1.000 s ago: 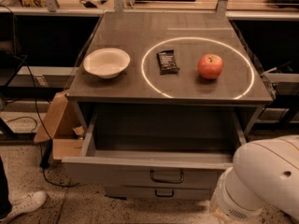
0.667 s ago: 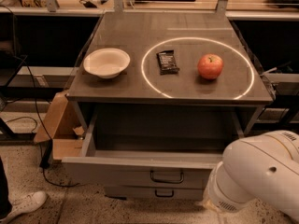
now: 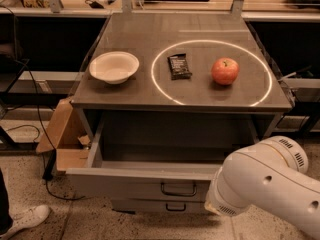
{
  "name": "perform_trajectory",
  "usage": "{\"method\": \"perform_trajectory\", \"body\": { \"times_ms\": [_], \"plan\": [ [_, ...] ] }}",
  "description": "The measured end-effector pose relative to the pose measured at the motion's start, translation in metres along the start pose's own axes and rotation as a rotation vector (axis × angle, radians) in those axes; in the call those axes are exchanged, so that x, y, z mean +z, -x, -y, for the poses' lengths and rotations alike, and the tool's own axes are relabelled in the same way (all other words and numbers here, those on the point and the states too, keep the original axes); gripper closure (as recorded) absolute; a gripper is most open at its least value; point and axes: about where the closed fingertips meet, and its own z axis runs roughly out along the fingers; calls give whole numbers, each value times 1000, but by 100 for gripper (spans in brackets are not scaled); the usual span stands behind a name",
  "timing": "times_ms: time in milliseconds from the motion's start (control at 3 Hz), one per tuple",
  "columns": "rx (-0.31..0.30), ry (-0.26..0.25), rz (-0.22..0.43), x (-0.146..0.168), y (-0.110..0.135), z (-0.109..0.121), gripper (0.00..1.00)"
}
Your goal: Close top drawer
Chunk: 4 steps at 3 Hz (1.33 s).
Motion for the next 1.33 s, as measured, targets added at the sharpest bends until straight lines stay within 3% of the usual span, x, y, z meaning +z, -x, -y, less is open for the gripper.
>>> {"method": "perform_trajectory", "body": {
  "times_ms": [667,1000,1333],
  "plan": [
    [-16,-64,34,-1,16,20,100],
    [-17,-66,35,-1,17,20,82],
    [-17,-66,35,-1,17,20,51]
  ]
}}
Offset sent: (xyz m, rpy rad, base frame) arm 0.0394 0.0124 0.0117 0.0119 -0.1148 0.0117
